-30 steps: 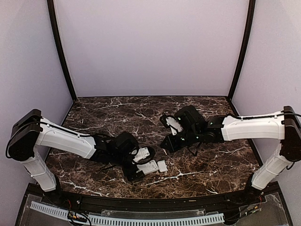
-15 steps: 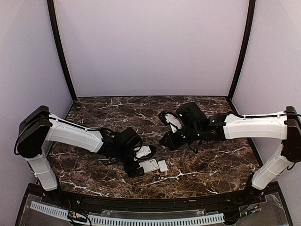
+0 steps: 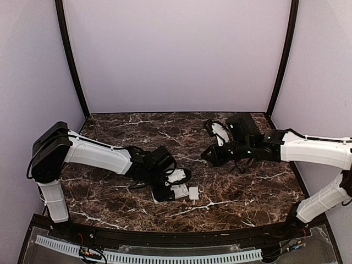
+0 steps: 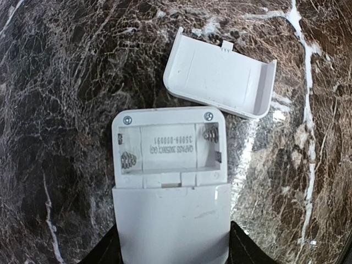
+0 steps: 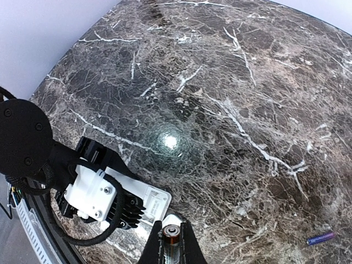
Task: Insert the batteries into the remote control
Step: Move the remote control without batteries to the center of the board.
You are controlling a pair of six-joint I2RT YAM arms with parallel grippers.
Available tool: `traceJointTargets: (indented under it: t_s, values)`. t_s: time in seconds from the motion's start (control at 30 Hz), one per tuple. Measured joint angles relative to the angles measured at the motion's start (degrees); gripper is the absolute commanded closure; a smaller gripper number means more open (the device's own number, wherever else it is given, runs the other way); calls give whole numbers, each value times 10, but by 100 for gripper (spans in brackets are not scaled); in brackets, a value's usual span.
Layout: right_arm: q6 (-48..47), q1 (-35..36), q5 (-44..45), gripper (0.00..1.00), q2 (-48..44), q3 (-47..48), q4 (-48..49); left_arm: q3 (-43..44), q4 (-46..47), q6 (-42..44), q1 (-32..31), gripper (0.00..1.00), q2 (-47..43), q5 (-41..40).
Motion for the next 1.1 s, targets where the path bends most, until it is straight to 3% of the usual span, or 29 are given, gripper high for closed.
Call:
traceJointTargets:
  t_s: [0.2, 0.53, 0.6, 0.63, 0.73, 0.87, 1.1]
  values:
    - [2, -17, 10, 100, -27, -20, -25, 46, -42, -14, -21, 72, 25, -25]
    - [2, -44, 20, 100, -73, -42, -56, 128, -14, -37, -96, 69, 92, -28]
    - [2, -46, 21, 100, -75, -45, -59, 136, -15, -37, -100, 57, 97, -28]
    - [2, -47, 21, 100, -78, -47, -61, 139, -16, -38, -101, 44, 99, -28]
    - [5, -49, 21, 100, -84, -52, -62, 143, -21, -38, -103, 20, 101, -28]
    - [7, -50, 19, 100, -89, -59, -61, 132, -6, -30, -115, 2, 97, -16]
    - [25, -50, -11, 100, -99, -107, -30, 54, 21, -12, -125, 1, 45, -5]
